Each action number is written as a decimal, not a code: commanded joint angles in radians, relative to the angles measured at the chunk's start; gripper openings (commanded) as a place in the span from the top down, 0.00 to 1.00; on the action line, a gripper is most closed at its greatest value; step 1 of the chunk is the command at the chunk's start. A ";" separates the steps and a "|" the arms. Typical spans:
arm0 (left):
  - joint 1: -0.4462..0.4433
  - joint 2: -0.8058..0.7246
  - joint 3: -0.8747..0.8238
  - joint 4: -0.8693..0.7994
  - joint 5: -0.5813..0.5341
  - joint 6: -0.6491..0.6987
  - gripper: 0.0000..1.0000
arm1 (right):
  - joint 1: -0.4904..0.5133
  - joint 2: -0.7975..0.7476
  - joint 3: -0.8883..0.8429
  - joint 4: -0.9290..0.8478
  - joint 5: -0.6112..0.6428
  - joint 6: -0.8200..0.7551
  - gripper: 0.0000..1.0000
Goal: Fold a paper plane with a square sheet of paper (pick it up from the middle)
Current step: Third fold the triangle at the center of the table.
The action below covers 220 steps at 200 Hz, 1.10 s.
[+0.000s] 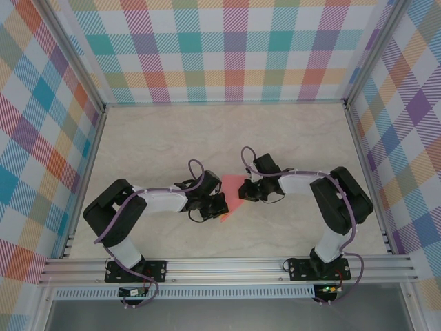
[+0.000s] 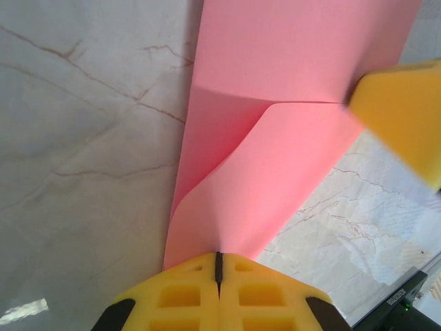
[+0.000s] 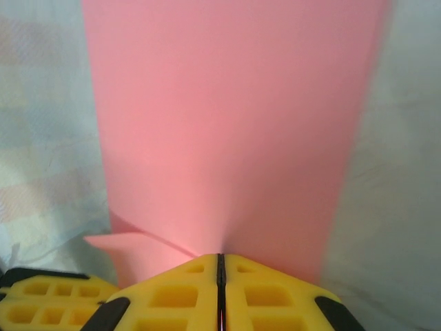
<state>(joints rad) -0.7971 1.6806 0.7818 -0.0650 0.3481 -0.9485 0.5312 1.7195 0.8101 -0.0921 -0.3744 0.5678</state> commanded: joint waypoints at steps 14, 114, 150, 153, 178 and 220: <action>-0.013 0.051 -0.012 -0.151 -0.047 0.017 1.00 | -0.016 -0.147 -0.062 0.045 -0.018 0.039 0.90; -0.013 0.048 0.006 -0.187 -0.068 0.023 1.00 | 0.121 -0.061 -0.062 0.113 -0.092 0.168 0.98; -0.013 0.062 0.016 -0.204 -0.070 0.037 1.00 | 0.121 -0.020 -0.050 0.098 -0.081 0.154 0.99; -0.014 0.061 0.017 -0.204 -0.070 0.038 1.00 | 0.121 -0.017 -0.049 0.094 -0.077 0.151 0.99; -0.014 0.074 0.021 -0.260 -0.074 0.037 1.00 | 0.104 -0.005 -0.049 0.062 -0.049 0.116 0.99; -0.013 0.079 0.011 -0.276 -0.083 0.045 1.00 | -0.004 -0.012 -0.089 0.042 -0.025 0.049 0.99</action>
<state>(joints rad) -0.7982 1.7027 0.8352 -0.1543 0.3420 -0.9230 0.6010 1.7012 0.7368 -0.0174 -0.4458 0.6796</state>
